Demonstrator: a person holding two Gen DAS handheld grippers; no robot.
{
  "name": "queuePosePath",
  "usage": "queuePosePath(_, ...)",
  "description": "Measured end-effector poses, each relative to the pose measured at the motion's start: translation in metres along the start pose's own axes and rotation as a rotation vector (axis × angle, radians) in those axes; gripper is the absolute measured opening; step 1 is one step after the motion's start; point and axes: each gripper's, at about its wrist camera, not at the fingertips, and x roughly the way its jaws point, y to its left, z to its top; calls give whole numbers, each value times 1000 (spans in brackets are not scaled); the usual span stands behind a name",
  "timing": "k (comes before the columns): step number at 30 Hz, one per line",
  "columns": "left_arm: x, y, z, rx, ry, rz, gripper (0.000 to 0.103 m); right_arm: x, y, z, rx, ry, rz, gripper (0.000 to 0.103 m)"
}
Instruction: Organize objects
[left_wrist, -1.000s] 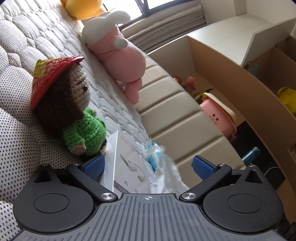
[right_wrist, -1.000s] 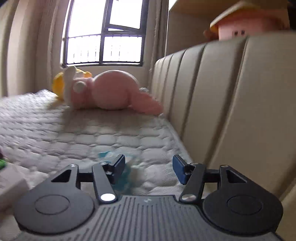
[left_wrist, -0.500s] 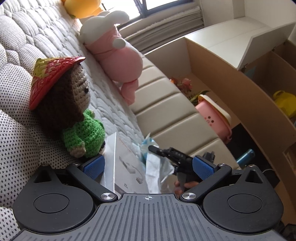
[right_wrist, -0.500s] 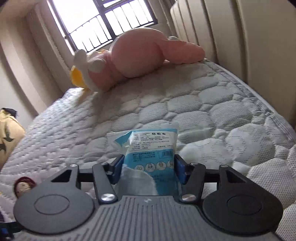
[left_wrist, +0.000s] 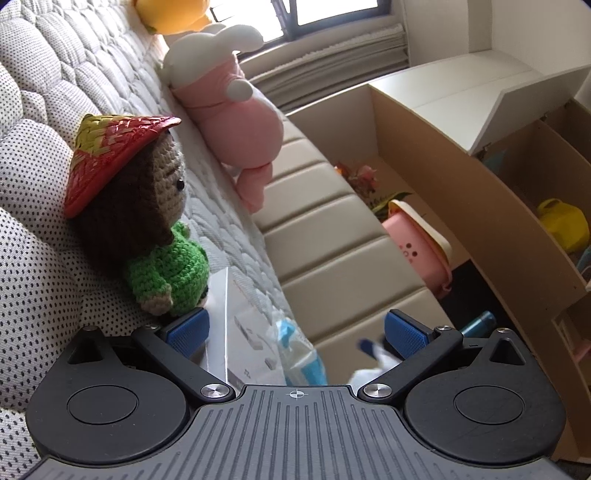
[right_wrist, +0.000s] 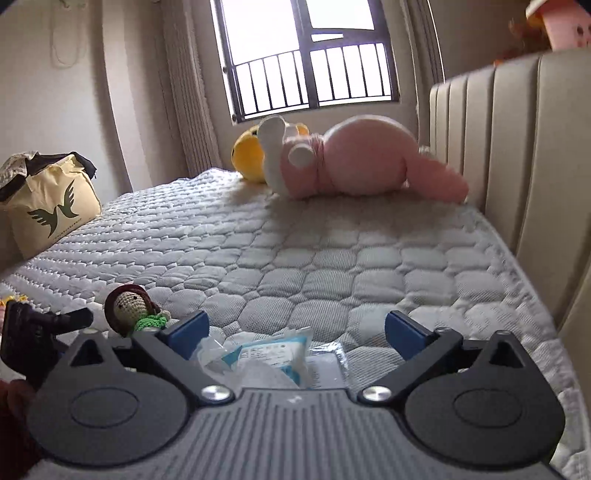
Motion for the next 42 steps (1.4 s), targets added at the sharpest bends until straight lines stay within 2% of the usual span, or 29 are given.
queuePosePath(3,-4,4,-1,2,-1,1,103,-24,20,-24,-86,0,-10,103)
queuePosePath(5,-4,4,-1,4,0,3,103,-21,31,-47,-104,57,36,102)
queuePosePath(7,-1,2,0,3,1,2,103,-6,42,-71,-121,153,56,97)
queuePosePath(8,-2,2,0,0,-1,1,103,3,46,-81,-136,216,56,77)
queuePosePath(9,-2,3,0,-3,-2,-1,103,10,50,-88,-159,279,60,46)
queuePosePath(10,-2,3,0,-5,-4,-3,103,11,52,-90,-184,297,56,40)
queuePosePath(11,-3,3,0,-6,-5,-4,103,4,51,-86,-192,273,63,35)
queuePosePath(12,-3,3,0,-5,-5,-4,103,-4,46,-76,-170,242,73,26)
queuePosePath(13,-3,3,0,-2,-4,-2,103,-14,37,-60,-122,179,72,25)
queuePosePath(15,-3,1,0,7,-2,5,103,-36,17,-27,-36,38,60,27)
queuePosePath(16,-3,1,0,11,-2,8,103,-44,6,-11,-10,-33,41,31)
queuePosePath(18,-2,-1,0,14,-3,12,103,-45,-15,10,22,-120,-22,47)
queuePosePath(20,-3,-2,-1,18,-5,17,103,-25,-38,16,50,-95,-107,50)
queuePosePath(23,-8,-19,1,67,-14,62,103,16,-74,1,109,39,-222,66)
queuePosePath(24,-13,-30,3,109,-29,74,103,20,-83,-4,148,51,-229,68)
queuePosePath(25,-20,-44,6,170,-62,70,103,17,-91,-8,197,31,-203,70)
queuePosePath(27,-33,-65,15,279,-147,113,103,0,-106,-13,304,-66,-118,100)
queuePosePath(28,-39,-75,19,329,-190,143,103,-10,-110,-12,334,-118,-116,103)
queuePosePath(29,-41,-80,25,361,-218,197,103,-18,-112,-10,338,-154,-146,102)
queuePosePath(32,-25,-68,42,373,-204,428,103,-41,-108,-3,290,-200,-222,102)
queuePosePath(34,-11,-50,46,374,-193,559,103,-55,-102,-10,294,-215,-189,103)
queuePosePath(35,-6,-40,46,365,-184,600,103,-59,-98,-18,299,-210,-166,103)
queuePosePath(37,2,-22,47,311,-131,599,103,-62,-87,-37,288,-192,-141,103)
queuePosePath(39,7,-19,43,278,-73,574,103,-62,-75,-57,263,-177,-167,103)
queuePosePath(41,2,-35,31,334,-84,592,103,-63,-65,-75,274,-183,-186,103)
queuePosePath(42,-5,-46,23,359,-118,605,103,-64,-59,-84,280,-187,-192,103)
